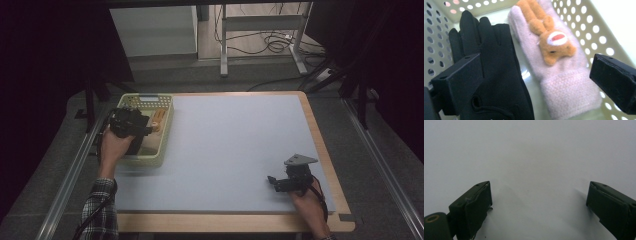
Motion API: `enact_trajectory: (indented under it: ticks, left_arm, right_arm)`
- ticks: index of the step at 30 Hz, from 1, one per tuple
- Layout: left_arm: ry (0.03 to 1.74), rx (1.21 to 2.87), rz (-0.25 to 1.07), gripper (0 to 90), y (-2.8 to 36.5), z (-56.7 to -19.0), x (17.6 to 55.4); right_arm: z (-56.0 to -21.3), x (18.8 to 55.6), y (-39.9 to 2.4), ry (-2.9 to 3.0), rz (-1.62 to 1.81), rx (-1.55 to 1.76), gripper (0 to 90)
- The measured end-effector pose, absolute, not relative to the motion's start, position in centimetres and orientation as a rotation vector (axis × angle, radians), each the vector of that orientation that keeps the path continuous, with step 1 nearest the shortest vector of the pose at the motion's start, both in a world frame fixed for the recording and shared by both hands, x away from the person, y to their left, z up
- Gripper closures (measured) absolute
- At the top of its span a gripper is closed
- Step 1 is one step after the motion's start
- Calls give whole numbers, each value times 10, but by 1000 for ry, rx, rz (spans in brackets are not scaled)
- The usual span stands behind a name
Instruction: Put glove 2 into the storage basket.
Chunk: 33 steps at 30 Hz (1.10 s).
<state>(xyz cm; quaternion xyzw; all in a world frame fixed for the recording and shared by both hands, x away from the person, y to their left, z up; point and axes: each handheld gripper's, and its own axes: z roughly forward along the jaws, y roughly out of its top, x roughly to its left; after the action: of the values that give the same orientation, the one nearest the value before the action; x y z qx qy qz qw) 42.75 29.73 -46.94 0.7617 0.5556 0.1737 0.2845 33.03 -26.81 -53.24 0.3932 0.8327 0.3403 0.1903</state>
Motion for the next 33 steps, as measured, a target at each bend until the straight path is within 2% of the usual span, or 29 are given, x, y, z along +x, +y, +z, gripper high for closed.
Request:
enact_trajectory:
  ticks: [15,33]
  left_arm:
    - [1335,2088,495,6,290,-462,415]
    - [1219,1951,345,7,277,-451,394]
  right_arm:
    - [-532,330,-268,2340,956,1105,60]
    - [-532,330,-268,2340,956,1104,60]
